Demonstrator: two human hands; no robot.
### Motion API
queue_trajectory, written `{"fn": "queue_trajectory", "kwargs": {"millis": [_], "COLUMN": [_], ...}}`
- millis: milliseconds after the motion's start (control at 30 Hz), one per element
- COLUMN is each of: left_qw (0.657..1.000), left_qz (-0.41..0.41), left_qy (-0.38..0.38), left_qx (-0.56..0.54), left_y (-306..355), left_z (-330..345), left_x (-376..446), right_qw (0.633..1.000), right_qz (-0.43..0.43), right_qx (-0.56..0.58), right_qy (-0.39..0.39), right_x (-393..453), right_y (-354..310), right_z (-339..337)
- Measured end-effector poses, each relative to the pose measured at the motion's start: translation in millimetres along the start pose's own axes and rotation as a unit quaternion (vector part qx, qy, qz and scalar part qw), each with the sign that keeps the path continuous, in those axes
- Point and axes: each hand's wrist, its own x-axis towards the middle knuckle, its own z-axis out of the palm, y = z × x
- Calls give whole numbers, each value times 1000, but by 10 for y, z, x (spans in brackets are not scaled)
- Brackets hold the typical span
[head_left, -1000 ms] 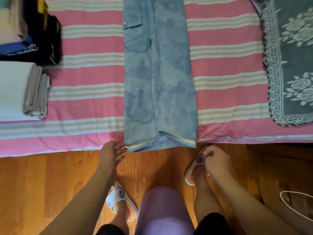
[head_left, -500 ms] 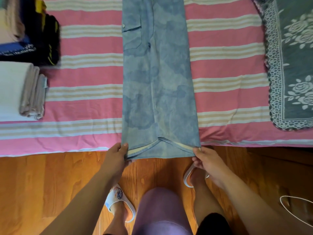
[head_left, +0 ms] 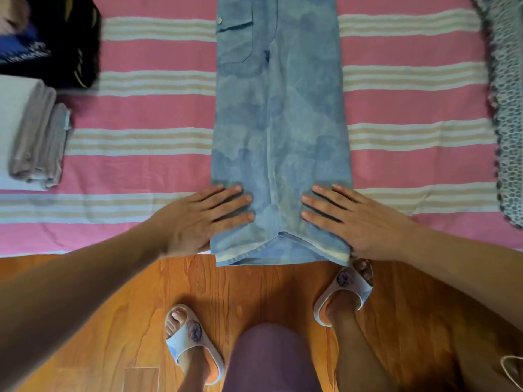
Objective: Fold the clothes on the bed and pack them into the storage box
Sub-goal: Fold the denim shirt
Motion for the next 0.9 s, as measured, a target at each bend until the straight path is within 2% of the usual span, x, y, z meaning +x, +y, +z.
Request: {"fn": "queue_trajectory", "kwargs": {"millis": [100,167,267,333,367,400,433,467,500,533,567,600,633,667,733,800,833,867,900], "left_qw": [999,998,986,967,940,880,771,649,547,463,408,370,346,324,308,274,281,324,390], "left_qz": [10,32,107,118,73,-14,-114,-197,-253,-290,-325,-351,-378,-403,-446,-470,-485,-494,-496], "left_qy": [30,21,-20,-28,-43,-61,-54,-9,44,83,110,128,139,148,169,191,201,208,213], "left_qx": [-13,-50,-125,-226,-331,-471,-624,-735,-797,-833,-846,-851,-847,-843,-823,-818,-803,-780,-746], "left_y": [-2,89,299,397,371,325,213,66,-132,-332,-521,-688,-788,-843,-818,-623,-474,-311,-133], "left_z": [108,87,-137,-244,-405,-596,-799,-948,-1044,-1104,-1128,-1151,-1123,-1086,-926,-856,-822,-801,-757], "left_x": [-19,-109,-235,-272,-246,-195,-92,23,155,295,442,593,700,796,871,804,718,626,529], "right_qw": [1000,998,990,974,949,898,820,731,649,583,524,479,444,434,427,423,435,454,472], "right_qz": [-14,-37,-102,-79,-14,75,170,259,324,359,371,363,354,359,375,388,412,446,474], "right_qx": [22,42,87,202,311,429,545,631,687,724,758,790,815,821,817,801,775,739,709], "right_qy": [13,19,-42,-62,-59,-59,-34,-4,40,82,115,123,113,96,97,169,203,221,222], "right_x": [47,-58,-312,-399,-379,-319,-205,-56,113,279,447,606,721,782,803,732,646,552,466], "right_y": [41,16,-86,-153,-126,-65,60,226,418,628,818,981,1081,1145,1159,1023,893,745,571], "right_z": [89,114,19,-109,-300,-492,-696,-843,-940,-1004,-1060,-1111,-1083,-1010,-866,-764,-704,-679,-647]}}
